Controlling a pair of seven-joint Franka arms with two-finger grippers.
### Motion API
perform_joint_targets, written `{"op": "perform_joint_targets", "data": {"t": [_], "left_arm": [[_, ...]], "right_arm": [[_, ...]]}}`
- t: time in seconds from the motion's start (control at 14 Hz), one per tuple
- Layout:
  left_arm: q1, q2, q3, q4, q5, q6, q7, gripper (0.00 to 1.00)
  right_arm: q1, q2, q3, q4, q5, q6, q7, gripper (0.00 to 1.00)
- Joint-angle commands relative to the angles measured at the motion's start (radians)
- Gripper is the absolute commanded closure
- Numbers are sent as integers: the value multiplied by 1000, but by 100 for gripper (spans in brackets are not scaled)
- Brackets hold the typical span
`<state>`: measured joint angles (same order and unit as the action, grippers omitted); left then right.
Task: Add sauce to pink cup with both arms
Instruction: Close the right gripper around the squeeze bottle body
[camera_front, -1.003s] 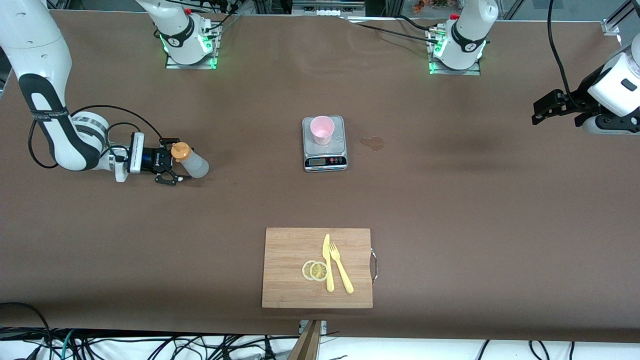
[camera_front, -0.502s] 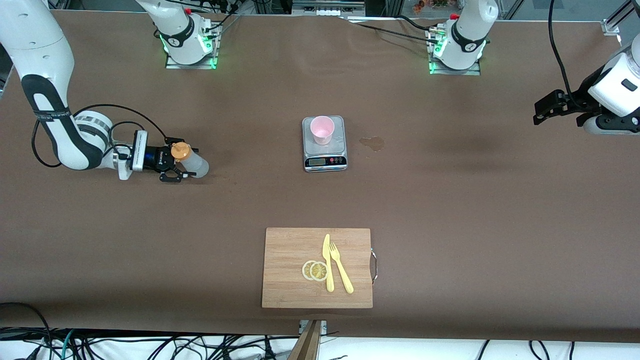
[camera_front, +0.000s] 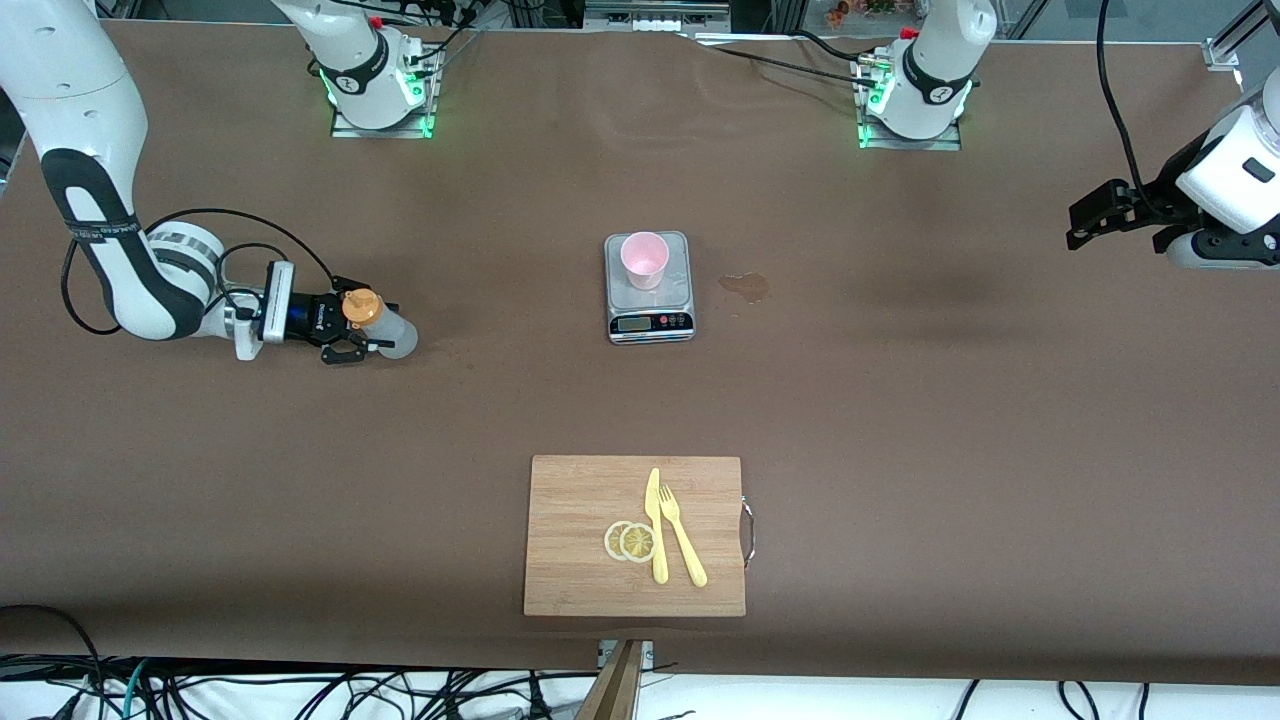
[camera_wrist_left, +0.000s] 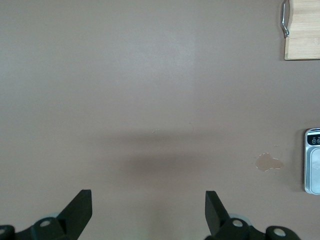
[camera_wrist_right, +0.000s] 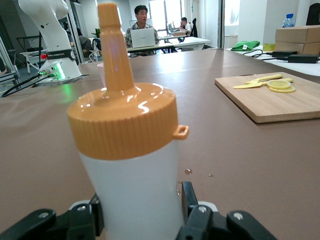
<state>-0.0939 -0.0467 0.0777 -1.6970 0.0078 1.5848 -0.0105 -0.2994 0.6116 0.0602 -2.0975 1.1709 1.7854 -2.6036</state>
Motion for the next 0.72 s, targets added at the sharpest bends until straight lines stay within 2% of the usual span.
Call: {"op": "perform_joint_targets", "data": {"t": [0.0,0.65], "left_arm": [[-4,4,-1,19,32,-26,15,0],[-6,7,-7,26,34,-25,17,0]], "right_arm": [[-6,2,1,11,18,9,-13,52],[-1,-30,0,30,7,37,26,62]]}}
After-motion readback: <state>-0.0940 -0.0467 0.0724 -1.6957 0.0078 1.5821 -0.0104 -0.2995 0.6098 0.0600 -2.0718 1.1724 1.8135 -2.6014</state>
